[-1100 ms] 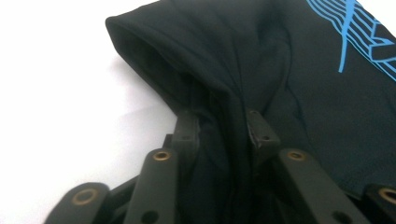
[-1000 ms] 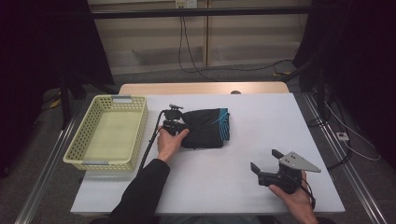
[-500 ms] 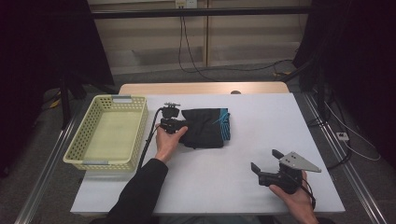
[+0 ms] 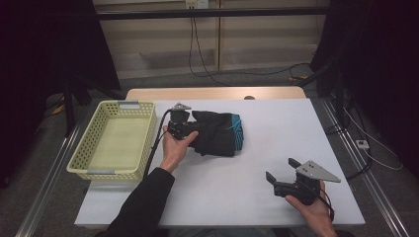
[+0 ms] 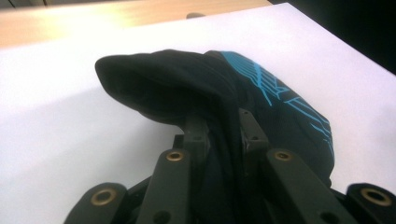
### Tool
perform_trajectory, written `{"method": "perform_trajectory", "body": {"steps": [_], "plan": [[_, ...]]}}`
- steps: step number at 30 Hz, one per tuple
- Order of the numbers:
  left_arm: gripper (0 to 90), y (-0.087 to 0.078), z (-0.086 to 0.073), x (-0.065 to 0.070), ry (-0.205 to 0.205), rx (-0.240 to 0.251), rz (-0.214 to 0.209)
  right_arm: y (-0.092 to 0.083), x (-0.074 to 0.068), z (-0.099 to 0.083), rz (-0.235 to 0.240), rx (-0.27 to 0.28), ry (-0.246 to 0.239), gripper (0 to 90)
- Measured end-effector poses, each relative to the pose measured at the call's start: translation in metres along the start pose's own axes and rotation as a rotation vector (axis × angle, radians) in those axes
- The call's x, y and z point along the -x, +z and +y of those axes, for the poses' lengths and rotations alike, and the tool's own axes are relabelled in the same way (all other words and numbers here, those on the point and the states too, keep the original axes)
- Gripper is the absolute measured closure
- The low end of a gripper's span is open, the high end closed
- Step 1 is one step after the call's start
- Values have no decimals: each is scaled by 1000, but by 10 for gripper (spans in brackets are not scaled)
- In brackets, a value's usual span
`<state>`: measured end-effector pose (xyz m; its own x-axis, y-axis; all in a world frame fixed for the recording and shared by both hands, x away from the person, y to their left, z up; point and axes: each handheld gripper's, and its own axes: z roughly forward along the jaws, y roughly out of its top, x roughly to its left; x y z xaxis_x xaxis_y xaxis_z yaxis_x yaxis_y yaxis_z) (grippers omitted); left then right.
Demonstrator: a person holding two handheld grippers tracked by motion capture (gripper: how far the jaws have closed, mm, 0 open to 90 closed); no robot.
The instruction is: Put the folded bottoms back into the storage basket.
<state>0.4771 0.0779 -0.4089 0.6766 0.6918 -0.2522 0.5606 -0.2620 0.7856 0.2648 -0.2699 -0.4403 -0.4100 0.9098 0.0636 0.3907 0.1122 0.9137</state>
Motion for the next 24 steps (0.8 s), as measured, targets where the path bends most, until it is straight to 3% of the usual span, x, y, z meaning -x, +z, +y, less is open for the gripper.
{"method": "perform_trajectory", "body": {"steps": [7, 15, 24], "plan": [[782, -14, 8, 7, 49, 43, -13, 0, 0, 0, -1, 0, 1, 76], [782, -24, 14, 9, 62, 66, -16, -1, 0, 0, -2, 2, 6, 77], [782, -39, 20, 13, 106, 89, -20, -1, 0, 0, -2, 3, 6, 77]]}}
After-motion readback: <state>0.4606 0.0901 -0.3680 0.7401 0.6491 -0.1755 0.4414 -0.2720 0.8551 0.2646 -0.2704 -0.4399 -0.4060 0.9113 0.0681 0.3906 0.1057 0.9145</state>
